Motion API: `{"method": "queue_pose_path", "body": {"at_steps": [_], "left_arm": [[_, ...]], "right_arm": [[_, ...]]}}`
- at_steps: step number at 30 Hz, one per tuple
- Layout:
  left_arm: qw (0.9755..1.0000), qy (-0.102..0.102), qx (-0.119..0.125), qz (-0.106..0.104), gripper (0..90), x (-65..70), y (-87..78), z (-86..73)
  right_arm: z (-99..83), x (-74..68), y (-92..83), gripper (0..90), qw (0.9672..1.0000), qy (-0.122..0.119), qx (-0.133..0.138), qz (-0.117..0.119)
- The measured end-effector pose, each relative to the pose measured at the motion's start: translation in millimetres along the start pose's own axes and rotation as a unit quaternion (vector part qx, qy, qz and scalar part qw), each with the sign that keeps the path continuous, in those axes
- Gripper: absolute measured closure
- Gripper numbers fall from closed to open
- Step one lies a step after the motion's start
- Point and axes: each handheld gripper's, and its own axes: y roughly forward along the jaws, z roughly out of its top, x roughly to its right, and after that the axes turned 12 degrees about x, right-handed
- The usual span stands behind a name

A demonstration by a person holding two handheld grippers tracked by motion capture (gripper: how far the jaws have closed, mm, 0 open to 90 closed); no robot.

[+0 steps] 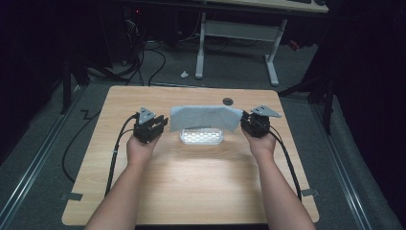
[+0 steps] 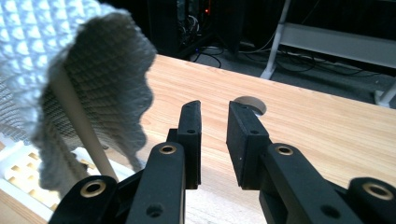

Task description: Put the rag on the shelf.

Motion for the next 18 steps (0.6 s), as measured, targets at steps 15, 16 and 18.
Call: {"method": "queue_pose_path", "body": {"at_steps": [15, 16, 18], "left_arm": [[0.9997, -0.011, 0.006, 0.022, 71.9, -9.3, -25.6, -0.7], [0.9997, -0.016, 0.003, 0.020, 69.4, -8.8, -28.5, -0.8], [0.9996, -0.016, 0.002, 0.021, 67.8, -6.4, -34.8, -2.0]], "right_arm": [[-3.4, 11.4, -26.7, 71.9, 0.9999, -0.009, 0.008, -0.012], [-3.8, 9.1, -33.3, 70.4, 0.9999, -0.011, 0.009, -0.010], [-4.0, 6.9, -36.0, 69.5, 0.9998, -0.015, 0.007, -0.010]]}}
